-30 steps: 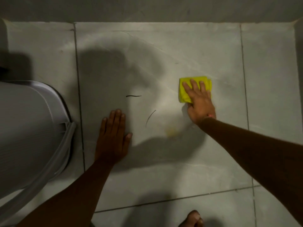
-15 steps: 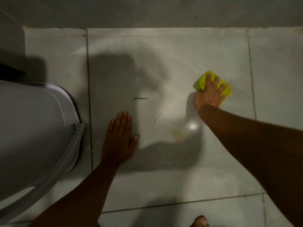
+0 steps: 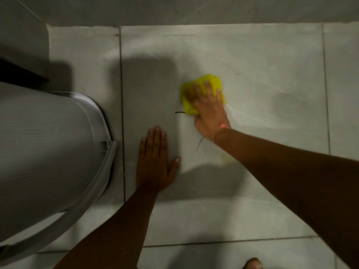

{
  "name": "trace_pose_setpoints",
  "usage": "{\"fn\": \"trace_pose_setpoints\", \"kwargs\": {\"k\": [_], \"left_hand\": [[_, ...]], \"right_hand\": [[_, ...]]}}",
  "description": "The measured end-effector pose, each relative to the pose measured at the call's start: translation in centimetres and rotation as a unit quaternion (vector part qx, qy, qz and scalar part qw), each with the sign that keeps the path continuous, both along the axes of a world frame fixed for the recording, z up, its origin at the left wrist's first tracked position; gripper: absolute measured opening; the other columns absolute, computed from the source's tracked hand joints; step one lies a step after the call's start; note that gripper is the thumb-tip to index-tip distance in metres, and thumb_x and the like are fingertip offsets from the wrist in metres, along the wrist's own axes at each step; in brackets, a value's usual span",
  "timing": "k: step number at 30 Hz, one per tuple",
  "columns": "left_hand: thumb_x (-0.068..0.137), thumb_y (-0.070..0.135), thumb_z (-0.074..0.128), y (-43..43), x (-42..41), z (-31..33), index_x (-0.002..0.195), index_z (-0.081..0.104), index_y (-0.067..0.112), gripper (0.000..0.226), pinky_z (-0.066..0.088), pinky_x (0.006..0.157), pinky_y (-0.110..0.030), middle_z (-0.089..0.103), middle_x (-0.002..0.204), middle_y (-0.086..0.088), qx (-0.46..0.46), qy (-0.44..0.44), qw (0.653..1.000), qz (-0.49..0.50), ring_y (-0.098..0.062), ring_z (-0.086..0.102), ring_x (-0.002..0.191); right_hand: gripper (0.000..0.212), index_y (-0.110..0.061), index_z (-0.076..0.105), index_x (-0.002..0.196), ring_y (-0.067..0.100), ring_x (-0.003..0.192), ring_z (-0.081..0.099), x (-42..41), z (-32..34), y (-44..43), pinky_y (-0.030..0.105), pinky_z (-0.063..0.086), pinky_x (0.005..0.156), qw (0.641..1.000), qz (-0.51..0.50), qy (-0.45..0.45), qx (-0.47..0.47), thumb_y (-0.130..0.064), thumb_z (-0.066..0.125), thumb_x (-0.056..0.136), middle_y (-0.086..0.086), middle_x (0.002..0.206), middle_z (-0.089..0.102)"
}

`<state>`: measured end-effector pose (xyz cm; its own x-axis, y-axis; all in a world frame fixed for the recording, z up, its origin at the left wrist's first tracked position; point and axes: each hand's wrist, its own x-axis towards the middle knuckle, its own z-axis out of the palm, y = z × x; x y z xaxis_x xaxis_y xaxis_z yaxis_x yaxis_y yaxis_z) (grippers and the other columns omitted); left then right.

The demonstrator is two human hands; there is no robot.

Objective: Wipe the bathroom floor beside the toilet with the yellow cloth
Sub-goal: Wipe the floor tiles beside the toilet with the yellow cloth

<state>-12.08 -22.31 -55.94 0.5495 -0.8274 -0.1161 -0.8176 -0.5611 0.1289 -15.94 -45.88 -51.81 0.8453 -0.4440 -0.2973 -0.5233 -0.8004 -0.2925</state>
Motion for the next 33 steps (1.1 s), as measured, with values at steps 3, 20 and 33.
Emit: {"fn": "trace_pose_setpoints", "kwargs": {"k": [3, 20, 33], "left_hand": [[0.097, 0.056, 0.034, -0.1, 0.0, 0.0, 0.158, 0.026, 0.000, 0.083, 0.016, 0.129, -0.052, 0.022, 0.168, -0.021, -0.003, 0.003, 1.000, 0.000, -0.037, 0.016, 0.158], [0.098, 0.054, 0.035, 0.1, 0.0, -0.6, 0.159, 0.021, 0.000, 0.083, 0.014, 0.129, -0.053, 0.019, 0.168, -0.023, -0.008, -0.007, 1.000, -0.006, -0.038, 0.013, 0.159], [0.097, 0.052, 0.037, -0.2, -0.1, 0.3, 0.158, 0.025, -0.001, 0.082, 0.017, 0.128, -0.053, 0.022, 0.167, -0.023, -0.014, 0.008, 1.000, -0.002, -0.038, 0.017, 0.158]], "right_hand": [[0.082, -0.031, 0.029, 0.150, 0.033, 0.151, 0.010, -5.2, 0.9, -1.9, 0.055, 0.009, 0.121, 0.973, 0.231, -0.009, 0.004, -0.009, 0.049, 0.074, 0.001, 0.162, 0.024], [0.076, -0.036, 0.033, 0.147, 0.032, 0.151, 0.009, 0.2, 0.9, 2.7, 0.054, 0.004, 0.122, 0.990, 0.142, 0.006, 0.013, -0.012, 0.054, 0.078, 0.000, 0.161, 0.026], [0.081, -0.041, 0.023, 0.150, 0.027, 0.152, 0.005, -7.6, 3.8, 1.1, 0.049, 0.006, 0.122, 0.970, 0.225, 0.086, -0.019, -0.017, 0.048, 0.076, -0.005, 0.163, 0.017]]}}
